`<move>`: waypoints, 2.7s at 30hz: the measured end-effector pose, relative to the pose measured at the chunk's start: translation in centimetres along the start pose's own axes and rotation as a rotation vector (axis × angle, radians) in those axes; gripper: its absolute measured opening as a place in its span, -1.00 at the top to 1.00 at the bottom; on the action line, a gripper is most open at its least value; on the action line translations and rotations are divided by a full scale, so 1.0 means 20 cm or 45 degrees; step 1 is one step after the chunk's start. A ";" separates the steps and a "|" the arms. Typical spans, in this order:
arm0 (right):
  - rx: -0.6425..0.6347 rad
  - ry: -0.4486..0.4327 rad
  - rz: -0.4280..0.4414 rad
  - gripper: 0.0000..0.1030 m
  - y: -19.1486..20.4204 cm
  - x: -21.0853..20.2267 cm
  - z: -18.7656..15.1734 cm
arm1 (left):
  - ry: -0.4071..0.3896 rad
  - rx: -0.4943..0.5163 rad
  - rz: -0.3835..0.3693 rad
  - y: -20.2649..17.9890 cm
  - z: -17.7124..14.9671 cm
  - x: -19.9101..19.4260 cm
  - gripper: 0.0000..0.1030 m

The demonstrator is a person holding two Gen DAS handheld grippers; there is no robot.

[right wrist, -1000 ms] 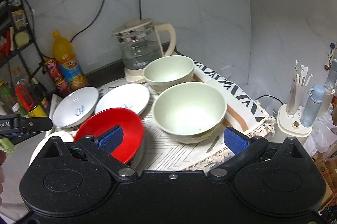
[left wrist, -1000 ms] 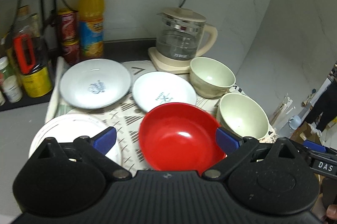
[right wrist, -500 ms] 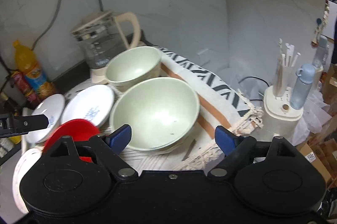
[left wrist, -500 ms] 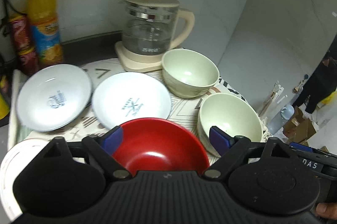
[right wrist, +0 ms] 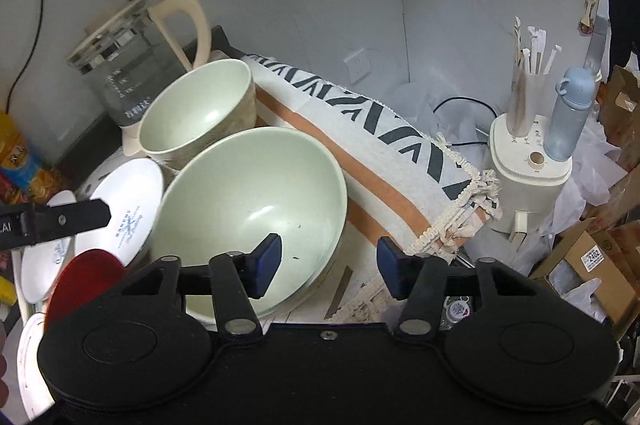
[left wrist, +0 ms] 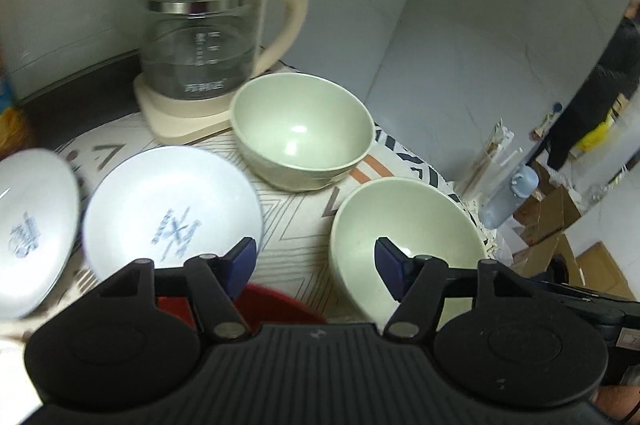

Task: Organize plates and bowls
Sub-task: 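Close both grippers on the rim of the large pale green bowl, then lift the large green bowl and lower it into the red bowl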

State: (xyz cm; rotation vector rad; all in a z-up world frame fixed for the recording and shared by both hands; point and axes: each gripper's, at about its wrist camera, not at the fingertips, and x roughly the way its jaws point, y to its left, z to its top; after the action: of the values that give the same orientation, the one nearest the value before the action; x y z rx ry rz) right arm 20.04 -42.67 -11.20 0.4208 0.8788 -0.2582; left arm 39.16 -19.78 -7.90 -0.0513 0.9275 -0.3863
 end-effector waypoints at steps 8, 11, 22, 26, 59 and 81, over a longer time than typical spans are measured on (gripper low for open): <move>0.029 0.076 -0.036 0.23 0.00 0.11 0.02 | 0.089 0.065 -0.060 -0.06 0.07 0.21 -0.17; 0.036 0.092 -0.044 0.31 -0.01 0.14 0.03 | 0.134 0.093 -0.068 -0.08 0.08 0.29 -0.16; 0.024 0.138 0.004 0.61 0.01 0.21 0.01 | 0.266 0.113 -0.055 -0.13 0.06 0.44 0.21; -0.002 0.125 -0.017 0.66 0.03 0.22 0.00 | 0.279 0.111 -0.034 -0.13 0.04 0.46 0.43; -0.246 -0.138 0.190 0.65 0.26 -0.15 0.10 | -0.044 -0.131 0.065 0.05 -0.03 -0.12 0.86; -0.485 -0.036 0.408 0.65 0.54 -0.22 -0.08 | -0.114 -0.423 0.265 0.25 -0.31 -0.46 0.89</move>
State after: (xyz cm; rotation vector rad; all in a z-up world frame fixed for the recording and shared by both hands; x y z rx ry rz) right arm 20.41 -32.13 -5.97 0.1968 0.7981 0.1967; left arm 30.84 -11.18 -5.64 -0.2713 0.8911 -0.0339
